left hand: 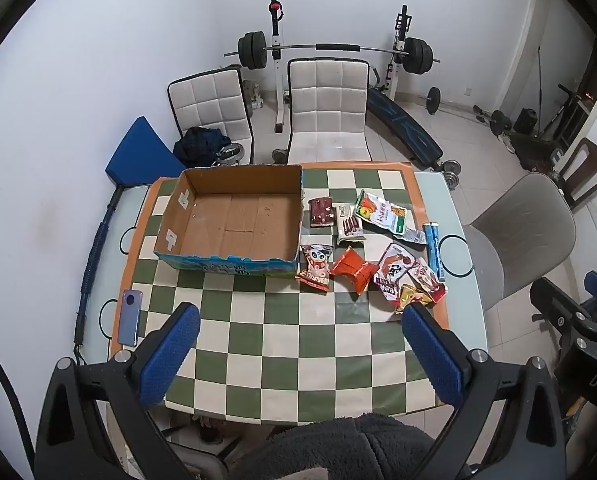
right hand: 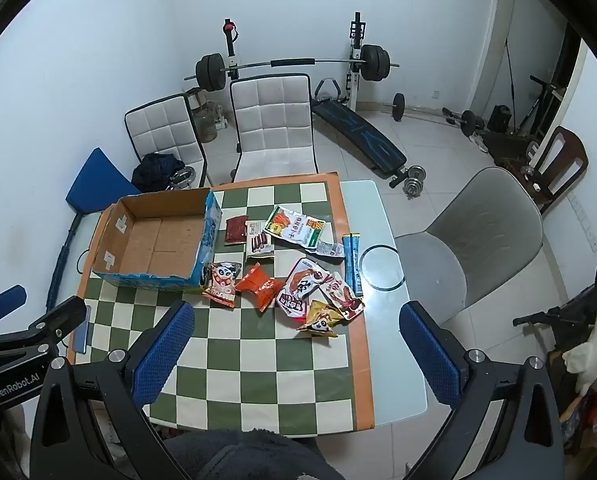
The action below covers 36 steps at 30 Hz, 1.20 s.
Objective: Organize snacks
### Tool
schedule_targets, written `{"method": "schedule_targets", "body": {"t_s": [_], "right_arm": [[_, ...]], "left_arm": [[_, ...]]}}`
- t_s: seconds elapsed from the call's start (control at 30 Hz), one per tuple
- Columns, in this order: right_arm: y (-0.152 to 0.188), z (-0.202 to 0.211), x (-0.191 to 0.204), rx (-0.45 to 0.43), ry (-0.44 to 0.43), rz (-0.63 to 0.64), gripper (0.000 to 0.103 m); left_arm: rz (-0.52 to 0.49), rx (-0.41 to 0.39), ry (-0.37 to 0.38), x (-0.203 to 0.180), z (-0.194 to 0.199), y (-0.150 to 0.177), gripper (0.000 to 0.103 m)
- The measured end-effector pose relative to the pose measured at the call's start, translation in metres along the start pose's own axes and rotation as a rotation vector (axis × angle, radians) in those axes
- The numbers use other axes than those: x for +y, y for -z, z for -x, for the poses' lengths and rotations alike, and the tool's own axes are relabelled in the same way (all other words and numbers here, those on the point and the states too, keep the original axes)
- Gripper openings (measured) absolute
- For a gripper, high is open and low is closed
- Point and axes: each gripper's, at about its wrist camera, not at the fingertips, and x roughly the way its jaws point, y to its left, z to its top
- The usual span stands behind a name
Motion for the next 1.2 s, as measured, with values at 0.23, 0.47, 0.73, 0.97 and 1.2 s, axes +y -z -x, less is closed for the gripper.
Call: {"method": "schedule_targets", "body": {"t_s": [0.23,0.47,0.73,0.97,1.2], "right_arm": [[0.0,-0.001,-0.001,-0.001,0.011,0.005,0.103],[0.006,-0.008,-0.001,0.007,0.012,0.007,0.103],[0.005,-0.007,-0.003,0.012,0.01,0.007,0.103],[0.005,-0.012,-0.008,0.02,0.006,0.005,0.103],[0.007,-0.014,-0.01,0.026,0.004,0.003,0.103]], "left_arm": [[0.0,0.003,0.002,0.0,0.0,0.0,0.103],[0.004,0.011,0.003,0.0,0.0,0.0,0.103],[0.002,0.011,0.007,0.001,0.0,0.0,0.103],[0.001,0.014,0.009,-0.001,-0.001,0.004,0.103],[-0.004,0.025,0.01,-0.005,-0.009,0.011,0.103]]}}
